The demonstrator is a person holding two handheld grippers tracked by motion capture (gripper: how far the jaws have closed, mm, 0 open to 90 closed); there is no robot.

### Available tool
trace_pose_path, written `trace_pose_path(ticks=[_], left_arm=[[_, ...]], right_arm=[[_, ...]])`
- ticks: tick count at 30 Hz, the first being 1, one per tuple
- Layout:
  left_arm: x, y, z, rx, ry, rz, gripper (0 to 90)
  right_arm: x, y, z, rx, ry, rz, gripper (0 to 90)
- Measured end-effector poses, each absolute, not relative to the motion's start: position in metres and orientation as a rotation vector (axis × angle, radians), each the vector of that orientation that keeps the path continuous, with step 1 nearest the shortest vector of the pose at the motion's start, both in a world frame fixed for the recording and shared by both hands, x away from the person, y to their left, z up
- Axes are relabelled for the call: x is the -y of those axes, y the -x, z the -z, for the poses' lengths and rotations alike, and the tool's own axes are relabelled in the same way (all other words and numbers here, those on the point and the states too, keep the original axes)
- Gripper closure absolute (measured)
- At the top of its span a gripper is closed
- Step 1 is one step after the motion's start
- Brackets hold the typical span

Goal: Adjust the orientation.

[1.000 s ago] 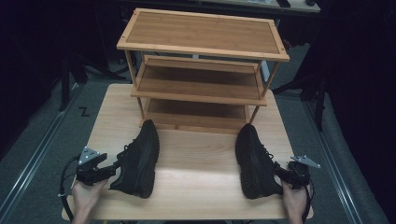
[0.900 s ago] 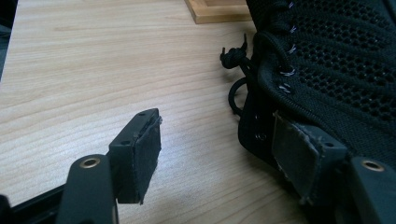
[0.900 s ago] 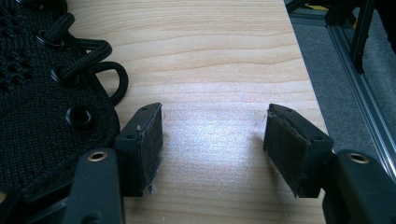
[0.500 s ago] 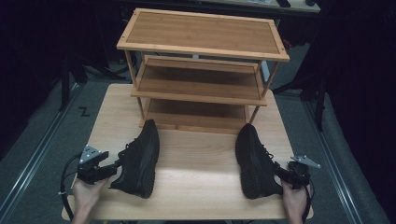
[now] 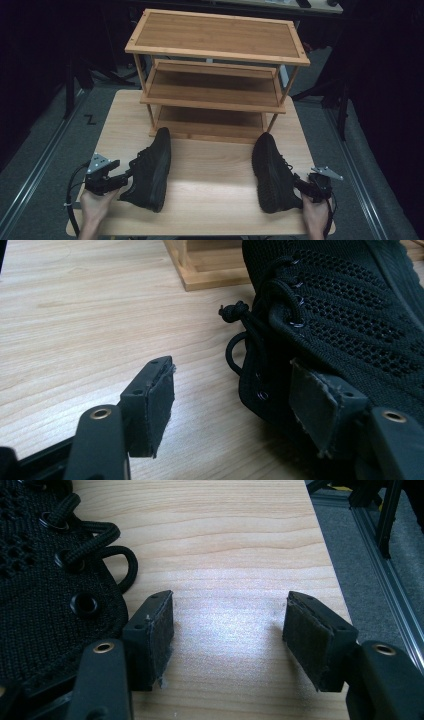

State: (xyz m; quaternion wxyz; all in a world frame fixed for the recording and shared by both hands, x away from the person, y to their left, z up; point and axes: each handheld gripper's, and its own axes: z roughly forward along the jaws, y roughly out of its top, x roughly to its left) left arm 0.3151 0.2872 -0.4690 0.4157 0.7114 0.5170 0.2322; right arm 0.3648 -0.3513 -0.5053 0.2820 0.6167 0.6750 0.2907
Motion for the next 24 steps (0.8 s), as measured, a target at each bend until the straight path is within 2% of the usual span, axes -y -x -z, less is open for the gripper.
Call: trace_pose_path(ticks=[24], left_arm=[[-0.27, -0.32, 0.457, -1.22, -1.802, -0.573, 34.6]], right_arm=[[0.351, -0.365, 0.505, -1.809, -1.654, -0.781, 36.8]])
